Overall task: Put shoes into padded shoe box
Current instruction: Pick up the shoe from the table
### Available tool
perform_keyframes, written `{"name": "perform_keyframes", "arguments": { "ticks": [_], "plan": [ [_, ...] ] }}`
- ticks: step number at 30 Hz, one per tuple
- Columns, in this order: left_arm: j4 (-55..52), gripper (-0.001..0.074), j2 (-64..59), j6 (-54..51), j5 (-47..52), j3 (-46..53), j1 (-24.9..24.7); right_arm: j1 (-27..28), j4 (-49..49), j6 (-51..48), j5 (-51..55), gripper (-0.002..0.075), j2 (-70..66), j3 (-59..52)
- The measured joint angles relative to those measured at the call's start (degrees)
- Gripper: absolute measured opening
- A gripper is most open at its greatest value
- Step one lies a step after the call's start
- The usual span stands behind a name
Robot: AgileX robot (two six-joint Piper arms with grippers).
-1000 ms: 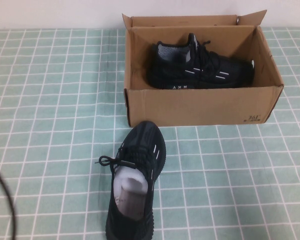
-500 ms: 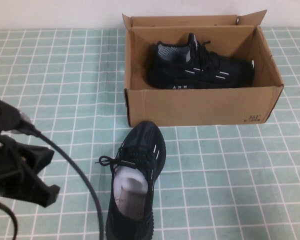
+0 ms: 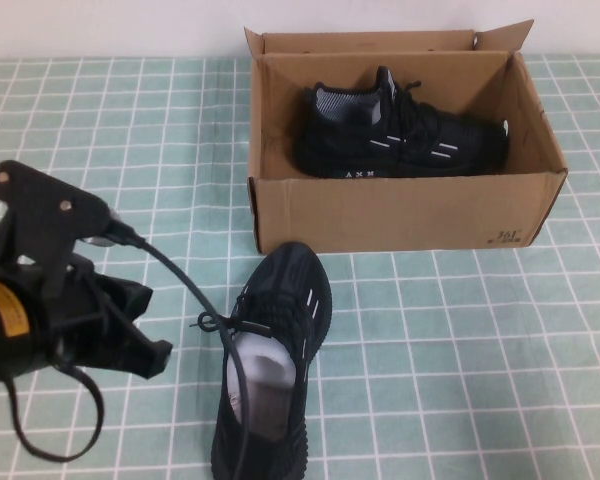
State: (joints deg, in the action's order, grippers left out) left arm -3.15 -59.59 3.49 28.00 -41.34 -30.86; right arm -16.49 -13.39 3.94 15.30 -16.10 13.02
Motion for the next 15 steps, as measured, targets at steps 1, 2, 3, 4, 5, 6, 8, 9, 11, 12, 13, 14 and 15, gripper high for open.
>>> {"name": "perform_keyframes", "arguments": {
  "ticks": [1,2,3,4,5,6,8,9,11,12,13,14,15],
  "plan": [
    [0.64,-0.0004,-0.59,0.0,-0.18,0.0,0.0,0.0,0.0,0.1,0.0,-0.0006,0.0,0.0],
    [1.34,-0.0004,-1.17,0.0,-0.45,0.0,0.0,0.0,0.0,0.1,0.0,-0.0006,0.0,0.0],
    [2.04,-0.0004,-1.78,0.0,-0.59,-0.14,0.0,0.0,0.0,0.1,0.0,-0.0006,0.0,0.0],
    [2.81,-0.0004,-2.44,0.1,-0.46,-0.61,0.0,0.0,0.0,0.1,0.0,-0.0006,0.0,0.0],
    [3.15,-0.0004,-3.15,0.1,0.28,-1.4,0.0,0.0,0.0,0.1,0.0,-0.0006,0.0,0.0],
    [3.79,-0.0004,-3.76,-0.13,1.42,-2.31,0.0,0.0,0.0,0.1,0.0,-0.0006,0.0,0.0],
    [3.9,-0.0004,-5.62,-1.85,5.85,-5.57,0.0,0.0,0.0,0.1,0.0,-0.0006,0.0,0.0],
    [4.0,-0.0004,-6.55,-2.93,8.75,-7.65,0.0,0.0,0.0,0.1,0.0,-0.0006,0.0,0.0],
    [4.14,-0.0004,-9.2,-6.42,15.2,-12.34,0.0,0.0,0.0,0.1,0.0,-0.0006,0.0,0.0],
    [4.14,-0.0004,-10.34,-7.85,17.7,-14.26,0.0,0.0,0.0,0.1,0.0,-0.0006,0.0,0.0],
    [4.25,-0.0004,-11.73,-9.4,20.56,-16.56,0.0,0.0,0.0,0.1,0.0,-0.0007,0.0,0.0],
    [4.81,-0.0004,-13.07,-10.81,22.85,-18.7,0.0,0.0,0.0,0.1,0.0,-0.0008,0.0,0.0],
    [5.46,-0.0004,-14.3,-12.09,24.23,-20.26,0.0,0.0,0.0,0.1,0.0,-0.0008,0.0,0.0]
  ]
}}
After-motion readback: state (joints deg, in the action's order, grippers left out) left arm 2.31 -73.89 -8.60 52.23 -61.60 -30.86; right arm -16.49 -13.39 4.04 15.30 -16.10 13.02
